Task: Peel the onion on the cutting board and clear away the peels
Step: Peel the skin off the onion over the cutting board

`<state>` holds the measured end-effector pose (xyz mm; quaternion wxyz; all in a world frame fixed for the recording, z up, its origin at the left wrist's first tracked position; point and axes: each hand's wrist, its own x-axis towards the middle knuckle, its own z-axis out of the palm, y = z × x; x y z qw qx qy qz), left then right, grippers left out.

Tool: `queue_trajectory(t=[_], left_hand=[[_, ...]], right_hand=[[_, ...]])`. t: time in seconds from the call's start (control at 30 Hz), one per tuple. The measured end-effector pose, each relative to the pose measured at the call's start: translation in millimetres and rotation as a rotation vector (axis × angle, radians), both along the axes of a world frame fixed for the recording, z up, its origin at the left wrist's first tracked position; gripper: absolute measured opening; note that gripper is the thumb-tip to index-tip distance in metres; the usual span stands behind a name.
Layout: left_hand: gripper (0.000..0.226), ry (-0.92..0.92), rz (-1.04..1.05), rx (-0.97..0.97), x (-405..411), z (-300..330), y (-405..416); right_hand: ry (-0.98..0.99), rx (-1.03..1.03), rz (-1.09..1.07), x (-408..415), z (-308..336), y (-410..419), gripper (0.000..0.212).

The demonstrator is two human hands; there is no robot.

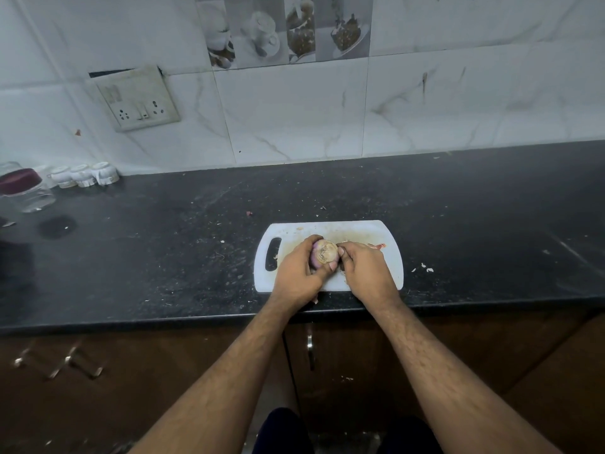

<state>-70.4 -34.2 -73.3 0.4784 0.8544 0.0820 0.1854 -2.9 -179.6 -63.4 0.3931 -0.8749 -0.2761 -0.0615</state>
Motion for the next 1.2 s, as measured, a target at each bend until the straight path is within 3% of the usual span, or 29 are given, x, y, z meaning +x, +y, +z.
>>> queue_trajectory(t=[0.33, 0.53, 0.73, 0.97, 1.2], left_hand=[[0.057, -0.012, -0.001, 0.001, -3, 2, -1], [0.055, -0.006, 0.009, 0.034, -1, 4, -5], [0.052, 0.001, 0.015, 0.043, -1, 5, -5], [0.053, 0.003, -0.031, -0.029, -6, 11, -7], [0.057, -0.037, -0.082, 0.047, -5, 6, -5]], right_hand=[[0.072, 0.065, -0.066, -5, 6, -2, 0.013], [0.118, 0.208, -0.040, -2, 8, -2, 0.021], [0.133, 0.166, -0.061, 5, 2, -1, 0.011], [0.014, -0.057, -0.082, 5, 0, 4, 0.016], [0.042, -0.105, -0.203, 5, 6, 10, 0.023]])
